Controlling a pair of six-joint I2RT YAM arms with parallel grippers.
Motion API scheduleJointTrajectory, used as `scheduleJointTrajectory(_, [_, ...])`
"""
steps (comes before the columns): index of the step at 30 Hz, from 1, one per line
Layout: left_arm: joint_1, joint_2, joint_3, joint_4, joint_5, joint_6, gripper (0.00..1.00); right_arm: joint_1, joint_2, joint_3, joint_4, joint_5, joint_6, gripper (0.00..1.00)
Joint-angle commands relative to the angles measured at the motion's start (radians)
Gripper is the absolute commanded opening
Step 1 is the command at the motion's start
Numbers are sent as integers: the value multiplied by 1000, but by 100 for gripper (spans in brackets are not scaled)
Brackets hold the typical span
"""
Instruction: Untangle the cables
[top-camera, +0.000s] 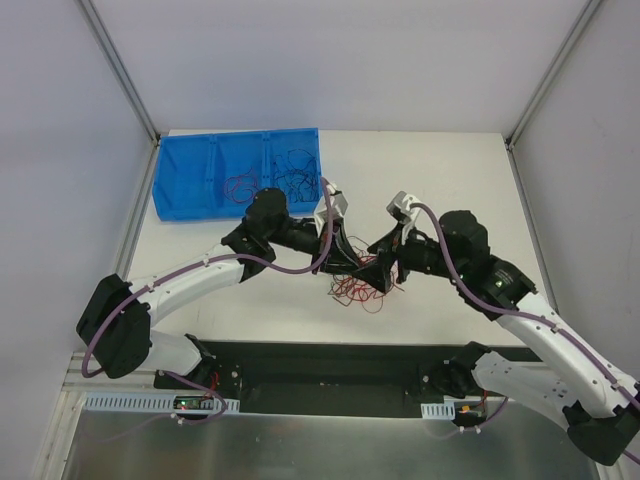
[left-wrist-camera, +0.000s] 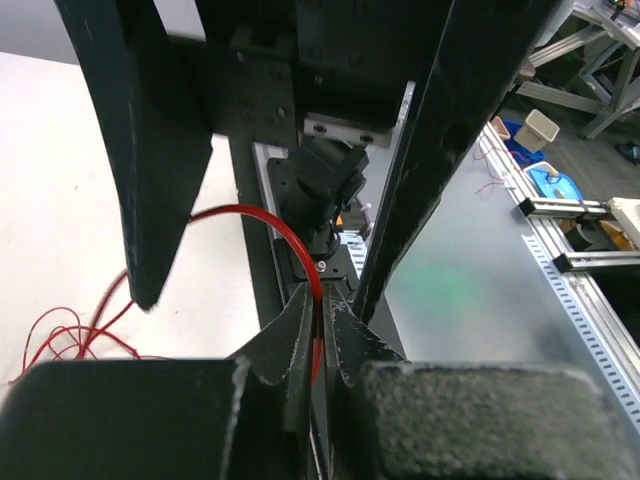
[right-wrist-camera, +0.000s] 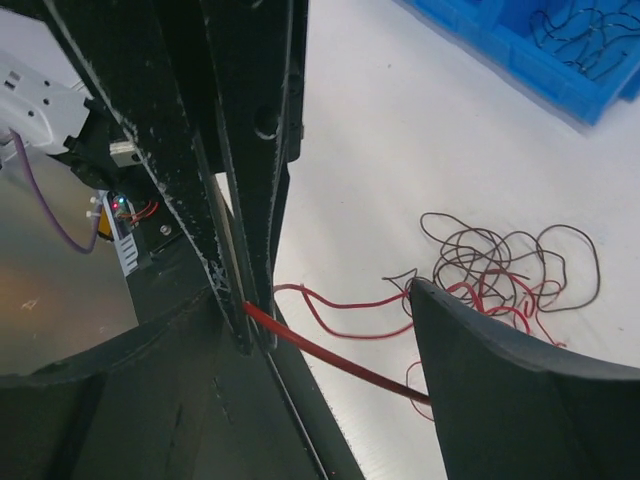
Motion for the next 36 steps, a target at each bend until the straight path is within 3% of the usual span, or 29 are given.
scheduleJointTrajectory(1, [9,-44,-3,192,52,-106,0,34,-26,-51,161,-46,-5,74])
scheduleJointTrajectory(5, [40,-38,-21,293,29,-206,0,42,-95,-123,230,-29,33,71])
scheduleJointTrajectory(8, [66,-27,-38,366,-17,-297,0,48,-137,-186,311,26,82,82])
scheduleJointTrajectory(12, [81,-4,-60,480,-37,-392,0,64,-125,-247,446,115,139,85])
scheduleJointTrajectory(19, [92,-2,-58,405,-98,-383,0,156,-34,-236,508,363,189,85])
scheduleJointTrajectory(24, [107,-37,-63,258,-248,-348,0,273,-8,-278,603,582,193,81])
scheduleJointTrajectory(27, [109,-63,-67,192,-317,-311,0,315,16,-287,628,724,239,66])
scheduleJointTrajectory(32, [109,-94,-74,121,-393,-269,0,328,58,-289,675,760,308,25])
scheduleJointTrajectory(34, [109,-103,-77,123,-403,-260,0,330,64,-293,684,749,323,3])
scheduleJointTrajectory(36, [110,-110,-74,123,-388,-253,0,325,60,-301,698,720,324,0])
